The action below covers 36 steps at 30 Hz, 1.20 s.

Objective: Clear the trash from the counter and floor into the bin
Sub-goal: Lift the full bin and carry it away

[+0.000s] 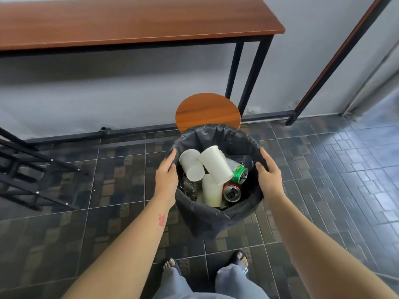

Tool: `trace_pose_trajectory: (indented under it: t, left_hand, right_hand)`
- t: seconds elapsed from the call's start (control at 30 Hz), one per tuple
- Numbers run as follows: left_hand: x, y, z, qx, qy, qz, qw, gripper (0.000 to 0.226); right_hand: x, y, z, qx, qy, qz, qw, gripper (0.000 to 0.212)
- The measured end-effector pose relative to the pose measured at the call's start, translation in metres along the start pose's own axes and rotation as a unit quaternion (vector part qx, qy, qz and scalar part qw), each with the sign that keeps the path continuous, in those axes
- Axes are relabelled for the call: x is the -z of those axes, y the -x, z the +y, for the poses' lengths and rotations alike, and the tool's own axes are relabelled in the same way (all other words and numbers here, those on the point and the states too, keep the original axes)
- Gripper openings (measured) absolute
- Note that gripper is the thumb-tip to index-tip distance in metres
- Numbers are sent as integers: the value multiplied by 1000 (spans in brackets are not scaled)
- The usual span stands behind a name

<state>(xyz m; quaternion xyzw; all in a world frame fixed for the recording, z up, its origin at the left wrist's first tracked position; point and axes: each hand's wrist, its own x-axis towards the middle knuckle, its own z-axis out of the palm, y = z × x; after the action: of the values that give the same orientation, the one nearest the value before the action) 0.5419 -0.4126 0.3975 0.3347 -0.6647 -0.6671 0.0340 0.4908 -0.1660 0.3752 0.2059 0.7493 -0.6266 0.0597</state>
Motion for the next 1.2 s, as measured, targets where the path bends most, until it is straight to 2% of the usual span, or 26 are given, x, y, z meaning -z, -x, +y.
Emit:
trace_pose_trajectory:
  t: [0.27,0.5,0.83,1.03,1.2]
  left_hand:
    - [-148,22,5,0,-8,-30,1000,45]
    - [-259,8,22,-25,-26,-51,998,43]
    - [-406,-90,43,-13,-16,-75,997,44]
    - [-477,-146,67,-3,-3,-59,998,44]
    - [-516,-181,72,15,-2,-15,1000,46]
  right_hand:
    - [125,-74,3,-8,-6,24,1000,46]
    - [202,-149,-2,0,-26,58,998,45]
    - [249,-310,-34,-9,-18,70,997,46]
    - [261,-407,-65,-13,10,53,998,46]
    - [258,-473,-81,-21,26,23,999,43]
